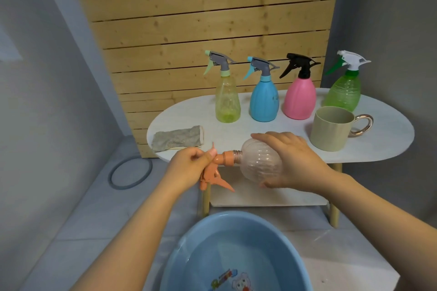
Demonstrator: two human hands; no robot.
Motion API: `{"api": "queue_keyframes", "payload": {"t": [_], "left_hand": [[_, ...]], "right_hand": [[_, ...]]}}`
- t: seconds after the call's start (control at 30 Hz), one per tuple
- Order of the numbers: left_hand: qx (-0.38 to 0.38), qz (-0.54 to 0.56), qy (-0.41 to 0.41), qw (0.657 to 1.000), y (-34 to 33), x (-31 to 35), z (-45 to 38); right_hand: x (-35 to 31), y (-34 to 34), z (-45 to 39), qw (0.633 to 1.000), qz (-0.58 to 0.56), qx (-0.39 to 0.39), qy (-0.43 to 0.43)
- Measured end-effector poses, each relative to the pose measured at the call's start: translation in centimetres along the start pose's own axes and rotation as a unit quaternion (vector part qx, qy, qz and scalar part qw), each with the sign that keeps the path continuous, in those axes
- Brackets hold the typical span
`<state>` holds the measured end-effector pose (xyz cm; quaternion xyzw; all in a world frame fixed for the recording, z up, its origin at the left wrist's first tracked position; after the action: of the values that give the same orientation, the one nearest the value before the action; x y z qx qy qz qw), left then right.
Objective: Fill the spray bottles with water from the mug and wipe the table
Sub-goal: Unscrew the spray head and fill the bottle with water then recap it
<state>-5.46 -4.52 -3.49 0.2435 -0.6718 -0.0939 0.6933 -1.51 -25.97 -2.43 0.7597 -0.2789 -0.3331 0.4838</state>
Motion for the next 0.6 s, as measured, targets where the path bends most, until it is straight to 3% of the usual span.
{"api": "queue_keyframes", "payload": {"t": [0.1,0.23,0.43,0.6], "left_hand": [[0.036,-0.003,0.053,0.998,0.6,-0.9,-0.3],[0.048,0.024,0.064,0.996,1.7,-1.3,-0.7],[0.114,0.049,0.152,0.981,3.9,-3.7,-1.9],[0.144,0.104,0.165,0.970,2.9,-4.2,-3.4]], "right_hand": [[0.5,0.5,-0.2,0.998,0.044,0.036,-0.009],[1.8,0.9,-0.1,0.996,0.048,0.029,-0.065],[4.1,0.4,0.2,0.982,-0.015,0.001,-0.188],[4.4,0.0,0.3,0.966,-0.098,0.017,-0.240]]}}
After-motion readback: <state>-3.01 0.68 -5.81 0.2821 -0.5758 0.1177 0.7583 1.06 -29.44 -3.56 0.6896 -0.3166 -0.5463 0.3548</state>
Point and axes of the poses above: each hand's wrist, its own z-axis away from the middle knuckle, its own y-axis out of the back of the hand, x = y × z, the point moved 5 cm from there along -z, towards the middle knuckle, and after that the axes turned 3 degrees about x, right-handed, at the moved point
